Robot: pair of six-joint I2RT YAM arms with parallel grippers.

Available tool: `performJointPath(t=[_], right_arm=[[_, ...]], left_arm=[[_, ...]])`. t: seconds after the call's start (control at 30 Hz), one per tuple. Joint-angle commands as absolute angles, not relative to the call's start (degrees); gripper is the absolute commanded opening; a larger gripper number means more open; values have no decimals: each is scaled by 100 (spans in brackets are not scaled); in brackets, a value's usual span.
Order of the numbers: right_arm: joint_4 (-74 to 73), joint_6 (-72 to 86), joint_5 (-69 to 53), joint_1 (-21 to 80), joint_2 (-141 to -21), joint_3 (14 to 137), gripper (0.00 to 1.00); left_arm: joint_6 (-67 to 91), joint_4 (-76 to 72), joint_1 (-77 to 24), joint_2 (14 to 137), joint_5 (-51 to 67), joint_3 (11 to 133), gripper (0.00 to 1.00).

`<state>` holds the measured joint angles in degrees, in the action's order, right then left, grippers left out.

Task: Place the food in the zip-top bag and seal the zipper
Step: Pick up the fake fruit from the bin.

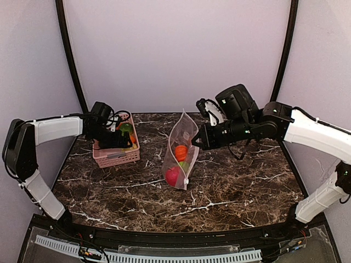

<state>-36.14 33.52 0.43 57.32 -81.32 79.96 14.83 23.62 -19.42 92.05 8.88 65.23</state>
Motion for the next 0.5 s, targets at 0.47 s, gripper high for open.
performJointPath(t=[0.47], right_arm=[[-3352, 3282, -148, 5702, -8176, 7989, 0]], left_arm=[[1212, 2242, -1600, 10182, 1713, 6986, 98]])
